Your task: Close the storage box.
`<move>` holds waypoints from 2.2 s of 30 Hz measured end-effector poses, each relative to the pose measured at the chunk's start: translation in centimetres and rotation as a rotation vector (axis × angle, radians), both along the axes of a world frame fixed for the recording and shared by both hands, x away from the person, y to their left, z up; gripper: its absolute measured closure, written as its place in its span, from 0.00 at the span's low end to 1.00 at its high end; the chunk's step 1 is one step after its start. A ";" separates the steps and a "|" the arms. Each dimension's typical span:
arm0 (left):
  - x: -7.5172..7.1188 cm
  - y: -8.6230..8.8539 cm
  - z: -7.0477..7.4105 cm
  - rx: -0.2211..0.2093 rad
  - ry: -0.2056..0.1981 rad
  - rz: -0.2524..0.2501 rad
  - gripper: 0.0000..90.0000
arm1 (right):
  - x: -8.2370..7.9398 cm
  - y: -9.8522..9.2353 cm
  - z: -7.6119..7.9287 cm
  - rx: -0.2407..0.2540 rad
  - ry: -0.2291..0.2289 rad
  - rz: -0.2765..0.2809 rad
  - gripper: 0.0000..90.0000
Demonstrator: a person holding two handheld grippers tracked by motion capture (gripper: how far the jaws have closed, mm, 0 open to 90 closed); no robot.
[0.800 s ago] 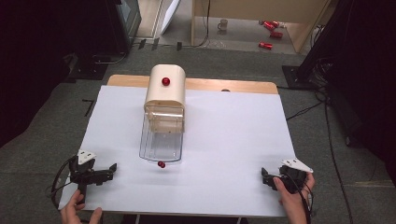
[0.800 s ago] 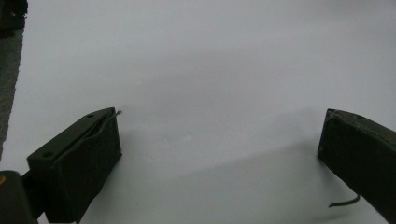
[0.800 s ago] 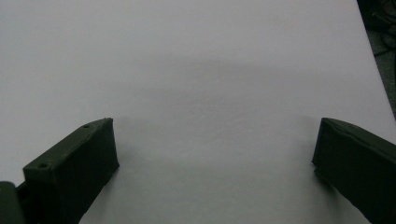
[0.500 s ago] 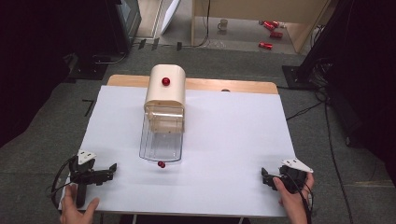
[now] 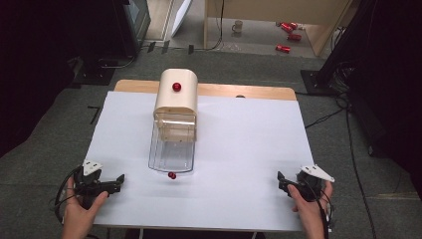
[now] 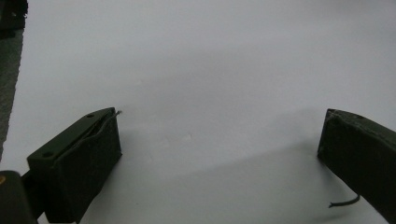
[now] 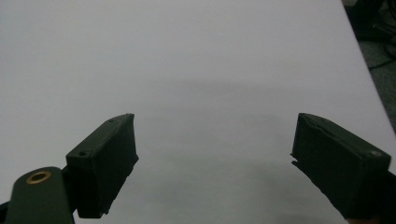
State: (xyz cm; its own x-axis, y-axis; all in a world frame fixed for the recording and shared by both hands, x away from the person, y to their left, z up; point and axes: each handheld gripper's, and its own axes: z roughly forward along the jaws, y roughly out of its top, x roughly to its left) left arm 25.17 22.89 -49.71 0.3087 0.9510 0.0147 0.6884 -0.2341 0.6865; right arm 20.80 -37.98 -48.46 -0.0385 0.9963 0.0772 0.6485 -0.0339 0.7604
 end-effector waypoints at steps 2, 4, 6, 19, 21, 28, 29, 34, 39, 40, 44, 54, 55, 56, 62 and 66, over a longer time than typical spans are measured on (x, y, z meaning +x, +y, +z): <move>0.0 0.0 0.0 -0.001 0.001 0.000 0.00 | 0.1 1.1 0.5 -0.009 -0.010 0.023 0.15; 0.0 0.0 0.0 -0.002 0.001 0.001 0.00 | 0.1 2.2 1.0 -0.012 -0.022 0.047 0.15; 0.0 0.0 0.0 0.004 0.000 0.000 0.00 | 0.1 3.0 1.4 -0.009 -0.030 0.068 0.15; 0.0 -0.1 0.0 0.009 -0.001 -0.001 0.00 | 0.6 9.3 3.7 0.003 -0.056 0.200 0.17; 0.0 -0.1 0.0 0.009 0.000 -0.001 0.00 | 0.7 10.1 3.8 0.005 -0.057 0.216 0.17; 0.0 -0.1 0.0 0.010 0.000 -0.001 0.00 | 1.1 12.7 4.0 0.013 -0.059 0.255 0.19; 0.0 -0.1 0.0 0.010 0.000 -0.001 0.00 | 1.0 13.0 4.0 0.015 -0.060 0.260 0.19; 0.0 -0.1 0.0 0.010 0.000 -0.001 0.00 | 0.9 14.8 4.3 0.015 -0.069 0.294 0.22; 0.0 -0.1 0.0 0.010 0.000 -0.001 0.00 | 0.7 16.6 4.3 0.015 -0.072 0.331 0.25; 0.0 -0.1 0.0 0.009 0.000 -0.001 0.00 | 0.7 16.9 4.2 0.017 -0.071 0.337 0.25; 0.0 -0.1 0.0 0.009 0.000 -0.001 0.00 | 0.5 18.0 4.2 0.023 -0.075 0.357 0.28; 0.0 -0.1 0.0 0.008 -0.002 0.000 0.00 | -0.2 20.6 3.9 0.039 -0.082 0.425 0.38; 0.0 -0.1 0.0 0.008 -0.002 0.000 0.00 | -0.3 20.8 3.9 0.040 -0.084 0.431 0.39; 0.0 -0.1 0.0 0.008 -0.002 0.000 0.00 | -0.4 21.1 3.8 0.047 -0.081 0.442 0.40; 0.0 -0.1 0.0 0.008 -0.002 0.001 0.00 | -0.8 22.0 3.5 0.062 -0.081 0.469 0.46; 0.0 -0.1 0.0 0.008 -0.002 0.000 0.00 | -1.0 22.9 3.2 0.068 -0.077 0.489 0.50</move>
